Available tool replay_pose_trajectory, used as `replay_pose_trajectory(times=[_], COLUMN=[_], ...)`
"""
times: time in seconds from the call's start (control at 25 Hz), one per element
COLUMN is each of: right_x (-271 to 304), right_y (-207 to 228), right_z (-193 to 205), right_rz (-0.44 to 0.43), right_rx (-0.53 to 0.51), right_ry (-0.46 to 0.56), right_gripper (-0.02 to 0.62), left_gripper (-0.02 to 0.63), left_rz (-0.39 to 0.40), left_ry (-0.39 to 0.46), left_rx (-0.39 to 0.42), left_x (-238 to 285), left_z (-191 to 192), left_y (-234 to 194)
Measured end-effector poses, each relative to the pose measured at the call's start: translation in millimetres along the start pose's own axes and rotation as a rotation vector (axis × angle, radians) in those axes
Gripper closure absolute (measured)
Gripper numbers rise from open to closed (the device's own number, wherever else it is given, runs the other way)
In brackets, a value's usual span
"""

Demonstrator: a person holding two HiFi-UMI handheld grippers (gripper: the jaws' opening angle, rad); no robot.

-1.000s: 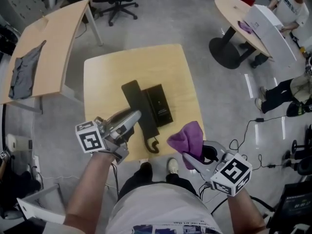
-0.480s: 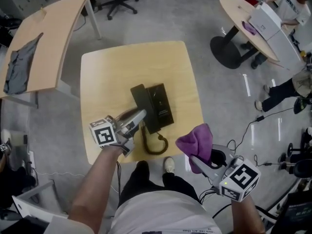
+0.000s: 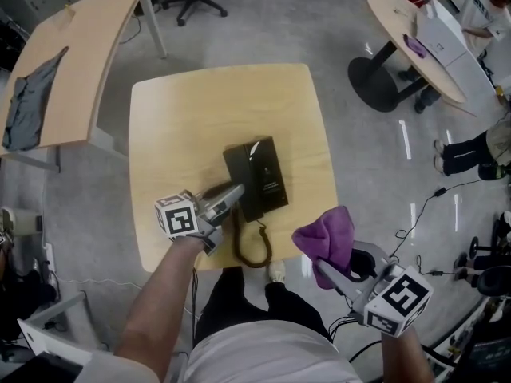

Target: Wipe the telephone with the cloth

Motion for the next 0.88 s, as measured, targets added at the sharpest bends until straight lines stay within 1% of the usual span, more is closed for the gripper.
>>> replay_pose_trajectory(times=[0.2,0.48,0.6,0.72,0.88], right_x=[7,11,10,12,16], right_y=[-1,-4,-4,-4,-3], right_z=[-1,1,3,3,-1], right_rz=[-0.009,-0.026,-0.029,-0.032,-0.036], right_rx=[-0.001,0.008,0.015,0.021,0.024], right_ry=[-0.003,-0.022,-0.031,-0.036,-0.029], right_gripper=[0.481,0.481,0.48,0.481,0.48], left_gripper=[0.525,0.525,0.525,0.525,0.525], left_rz=[-0.015,-0.031,-0.025,-0.021,-0.053], left_ry=[-0.013,-0.005,-0.001,-0.014,-0.021], left_rx=[-0.017,-0.044,-0.059,-0.07,-0.104], left_x=[2,5,7,8,8], left_z=[8,10,11,11,9], left_y=[-13,-24,-26,-25,-29])
Point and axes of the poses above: the fingertips, and each gripper's own axes: x forward along the fingers, y to its right, z out of its underside, the point moved 2 cm from there along -x, backward along the fingers, and after that the axes turned 3 degrees about -x, right-handed, at the moved point
